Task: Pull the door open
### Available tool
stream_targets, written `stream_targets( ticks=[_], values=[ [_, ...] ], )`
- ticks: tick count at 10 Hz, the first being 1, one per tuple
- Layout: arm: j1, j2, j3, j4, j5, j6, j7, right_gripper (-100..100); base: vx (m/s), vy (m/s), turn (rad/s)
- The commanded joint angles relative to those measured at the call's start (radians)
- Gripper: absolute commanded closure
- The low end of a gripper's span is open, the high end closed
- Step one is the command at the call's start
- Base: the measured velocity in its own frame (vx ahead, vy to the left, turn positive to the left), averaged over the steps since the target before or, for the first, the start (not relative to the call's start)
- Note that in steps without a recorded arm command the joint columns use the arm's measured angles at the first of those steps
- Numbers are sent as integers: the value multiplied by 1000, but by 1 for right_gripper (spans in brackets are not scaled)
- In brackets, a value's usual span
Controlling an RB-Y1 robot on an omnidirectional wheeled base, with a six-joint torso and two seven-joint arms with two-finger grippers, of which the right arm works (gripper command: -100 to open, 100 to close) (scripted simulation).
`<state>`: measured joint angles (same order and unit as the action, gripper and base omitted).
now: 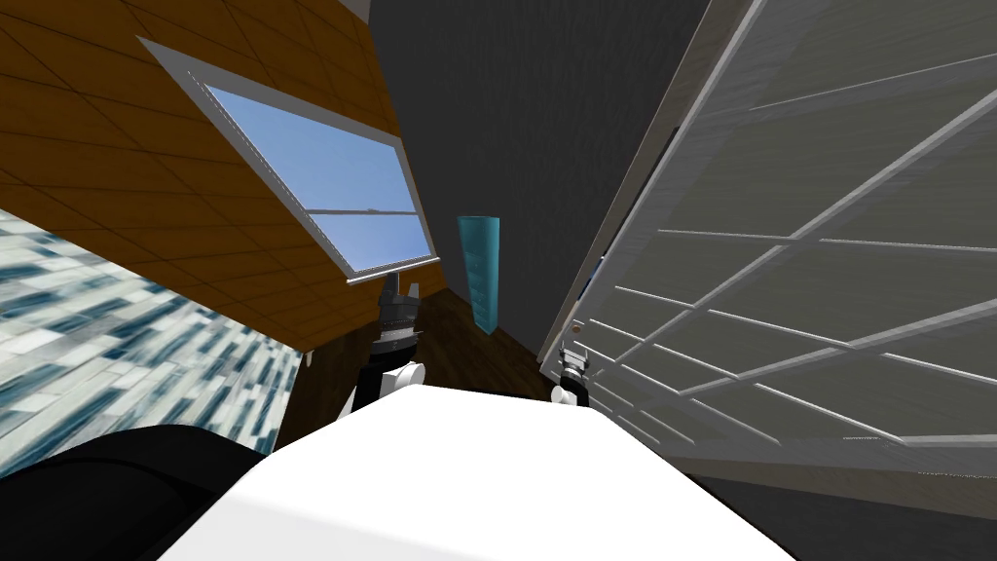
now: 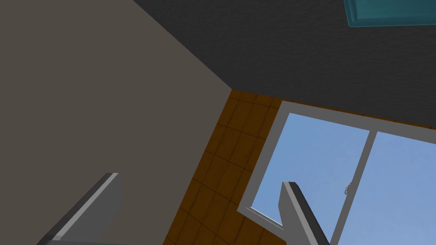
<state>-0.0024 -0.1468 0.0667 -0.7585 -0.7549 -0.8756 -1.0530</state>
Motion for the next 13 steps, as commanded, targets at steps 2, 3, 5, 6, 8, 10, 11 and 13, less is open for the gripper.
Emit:
stream_targets(
  ticks=[2,3,5,6,8,10,11,13],
  values=[
    [5,4,-3,-5,-4,-6,-54,-100,-37,-10,26],
    [8,6,-5,-8,-7,-10,-79,-100,-39,-4,63],
    [12,9,-7,-12,-10,-15,-112,-100,-36,-16,51],
    [15,11,-9,-14,-12,-17,-130,-100,-38,-18,45],
    [27,-20,-6,-5,-13,-20,-158,-100,55,-1,26],
    [41,-51,-5,4,-15,-23,-195,-100,195,11,38],
    [46,-63,-4,7,-16,-25,-209,-100,192,13,32],
    [57,-87,-3,14,-17,-28,-238,-100,108,5,19]
  ],
)
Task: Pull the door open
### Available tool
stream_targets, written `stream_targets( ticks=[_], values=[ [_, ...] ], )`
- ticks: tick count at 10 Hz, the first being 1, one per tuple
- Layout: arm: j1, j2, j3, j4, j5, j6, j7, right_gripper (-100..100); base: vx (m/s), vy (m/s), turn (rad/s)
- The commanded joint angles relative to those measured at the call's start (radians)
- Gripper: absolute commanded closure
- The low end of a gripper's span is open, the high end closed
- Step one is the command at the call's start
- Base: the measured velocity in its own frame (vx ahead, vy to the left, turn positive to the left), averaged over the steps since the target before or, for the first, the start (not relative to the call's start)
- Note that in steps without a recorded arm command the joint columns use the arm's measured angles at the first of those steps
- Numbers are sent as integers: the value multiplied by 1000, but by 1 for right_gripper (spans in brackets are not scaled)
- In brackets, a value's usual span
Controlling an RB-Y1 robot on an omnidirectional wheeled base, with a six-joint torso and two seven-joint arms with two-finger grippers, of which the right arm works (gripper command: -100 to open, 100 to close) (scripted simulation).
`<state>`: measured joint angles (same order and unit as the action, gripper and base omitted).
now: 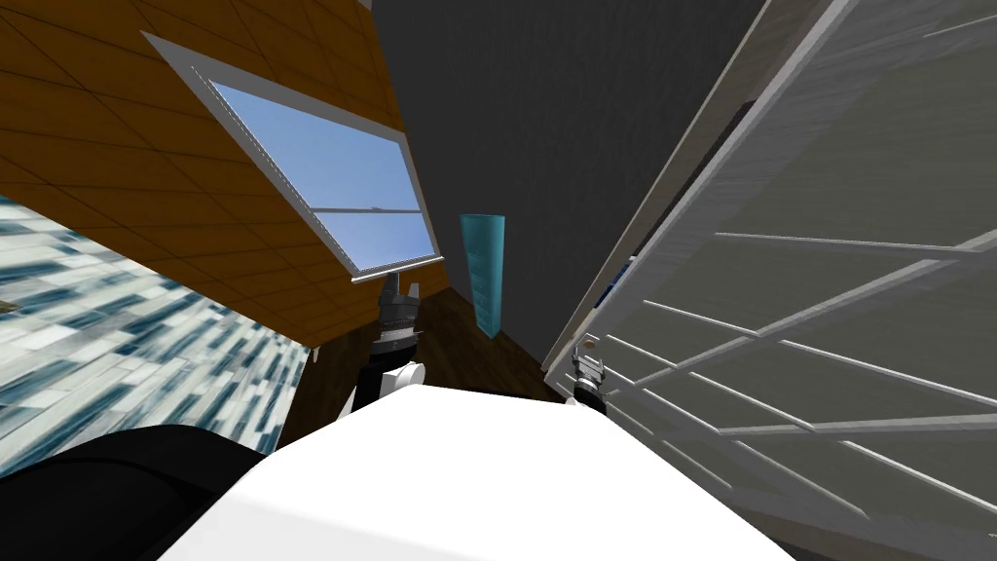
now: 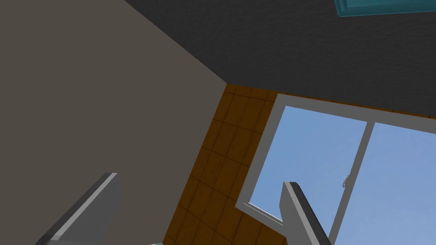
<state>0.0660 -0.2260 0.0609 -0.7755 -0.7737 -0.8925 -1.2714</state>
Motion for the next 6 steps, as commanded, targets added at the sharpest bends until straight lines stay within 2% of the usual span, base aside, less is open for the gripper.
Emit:
stream_targets(
  ticks=[1,2,3,5,6],
  values=[
    [-12,-8,3,31,2,-11,-19,-100,55,1,5],
    [-1,-32,4,38,0,-14,-49,-100,78,-2,30],
    [4,-44,5,41,-1,-15,-63,-100,110,-8,36],
    [23,-85,7,52,-4,-20,-112,-100,158,-2,41],
    [26,-93,7,55,-4,-21,-122,-100,173,-22,15]
  ],
)
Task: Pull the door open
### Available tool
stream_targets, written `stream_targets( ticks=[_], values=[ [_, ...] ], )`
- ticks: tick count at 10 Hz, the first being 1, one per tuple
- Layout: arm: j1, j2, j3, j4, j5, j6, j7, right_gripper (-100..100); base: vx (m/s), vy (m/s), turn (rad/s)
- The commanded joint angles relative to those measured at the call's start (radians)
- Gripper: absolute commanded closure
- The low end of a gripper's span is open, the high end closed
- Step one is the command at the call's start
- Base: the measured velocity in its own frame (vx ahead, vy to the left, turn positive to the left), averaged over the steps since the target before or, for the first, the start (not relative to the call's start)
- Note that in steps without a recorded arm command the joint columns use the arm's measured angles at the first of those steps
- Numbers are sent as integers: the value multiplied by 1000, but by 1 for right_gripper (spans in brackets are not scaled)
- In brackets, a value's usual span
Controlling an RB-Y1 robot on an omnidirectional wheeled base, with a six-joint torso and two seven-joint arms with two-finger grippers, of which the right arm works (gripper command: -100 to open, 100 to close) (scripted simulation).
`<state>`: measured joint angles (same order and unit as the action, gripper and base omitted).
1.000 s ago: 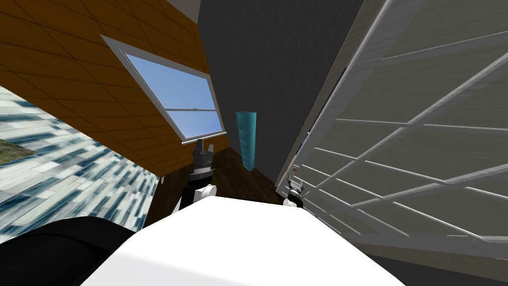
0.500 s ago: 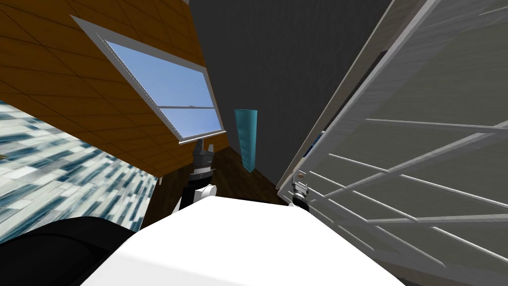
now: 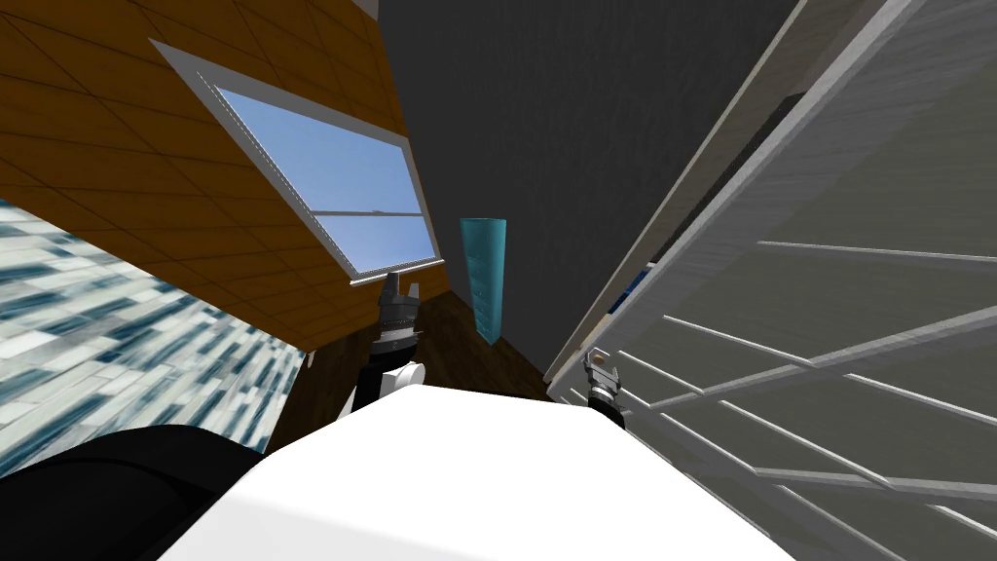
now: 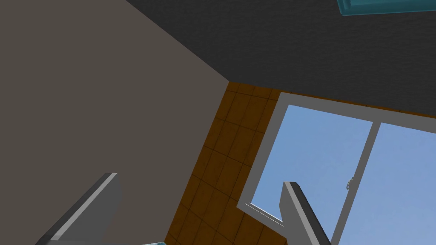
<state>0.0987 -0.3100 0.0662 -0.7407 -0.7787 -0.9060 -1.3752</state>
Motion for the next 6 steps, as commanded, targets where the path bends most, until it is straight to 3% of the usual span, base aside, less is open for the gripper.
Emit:
stream_targets(
  ticks=[1,2,3,6],
  values=[
    [-1,-21,3,23,0,-9,-33,-100,128,-10,22],
    [5,-13,1,4,-1,-2,-15,-100,52,-3,-1],
    [5,-13,1,4,-1,-2,-15,100,-5,0,-8],
    [5,-13,1,4,-1,-2,-15,100,-15,1,8]
  ],
)
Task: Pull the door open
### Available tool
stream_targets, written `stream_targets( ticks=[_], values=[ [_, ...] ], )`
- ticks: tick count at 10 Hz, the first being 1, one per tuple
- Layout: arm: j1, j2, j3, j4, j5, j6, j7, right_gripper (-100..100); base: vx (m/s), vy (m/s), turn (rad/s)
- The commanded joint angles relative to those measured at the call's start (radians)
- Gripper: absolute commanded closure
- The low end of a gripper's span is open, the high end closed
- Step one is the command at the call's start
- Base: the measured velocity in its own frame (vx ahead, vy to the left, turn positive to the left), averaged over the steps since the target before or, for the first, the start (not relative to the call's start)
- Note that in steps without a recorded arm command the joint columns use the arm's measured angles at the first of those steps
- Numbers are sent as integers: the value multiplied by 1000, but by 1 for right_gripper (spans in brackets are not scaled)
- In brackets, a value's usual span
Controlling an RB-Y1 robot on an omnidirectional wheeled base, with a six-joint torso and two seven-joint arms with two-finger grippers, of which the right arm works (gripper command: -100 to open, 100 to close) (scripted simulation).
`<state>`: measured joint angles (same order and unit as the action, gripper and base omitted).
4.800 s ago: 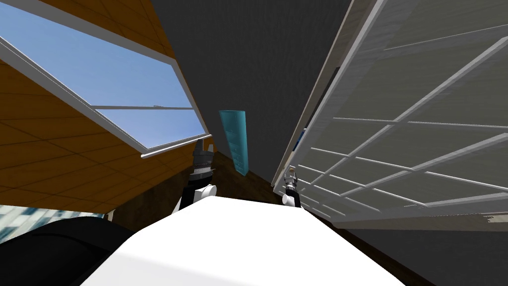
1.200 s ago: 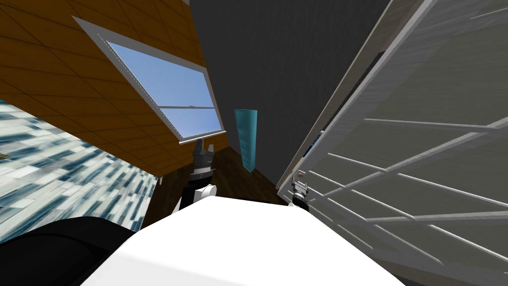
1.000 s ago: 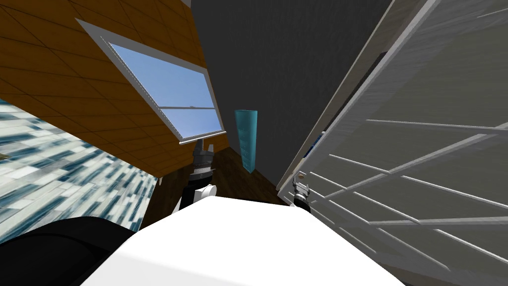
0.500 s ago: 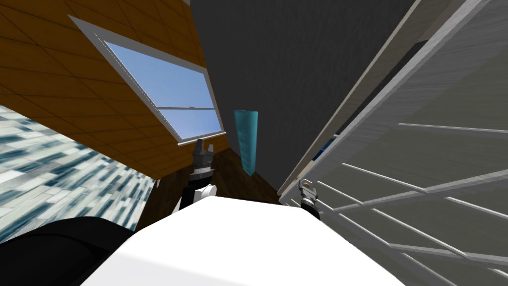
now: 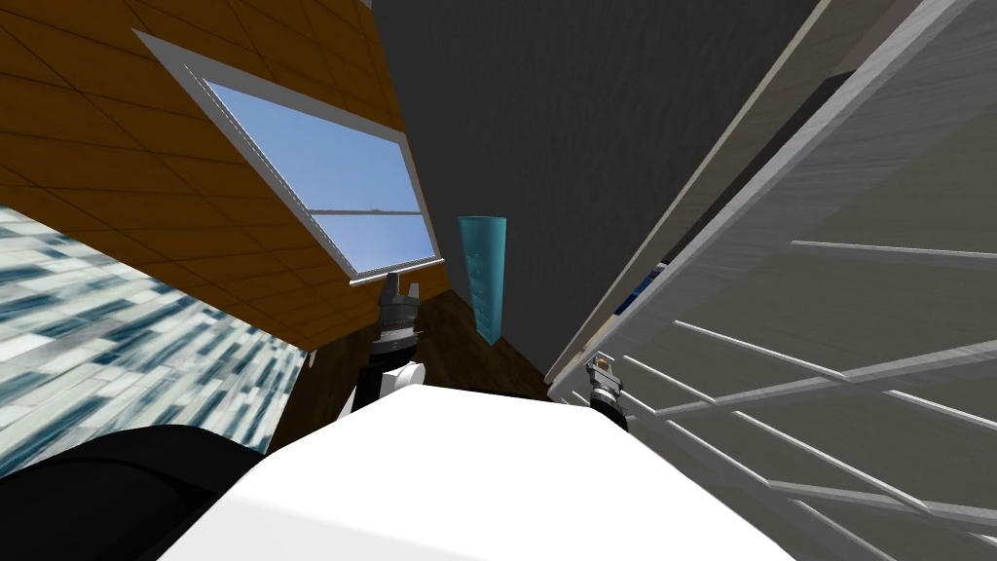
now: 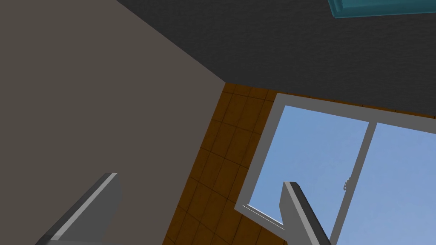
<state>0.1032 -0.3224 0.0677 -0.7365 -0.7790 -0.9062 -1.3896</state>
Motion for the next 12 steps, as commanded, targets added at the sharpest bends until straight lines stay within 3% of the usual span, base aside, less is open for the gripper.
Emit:
stream_targets(
  ticks=[1,3,11,12],
  values=[
    [0,0,-1,-1,-1,-2,-1,100,0,0,0],
    [5,-4,18,-8,10,-1,-11,100,-49,4,20],
    [29,-31,113,-53,60,-6,-70,100,-221,5,62],
    [27,-28,106,-50,56,-1,-63,100,-89,14,21]
  ],
)
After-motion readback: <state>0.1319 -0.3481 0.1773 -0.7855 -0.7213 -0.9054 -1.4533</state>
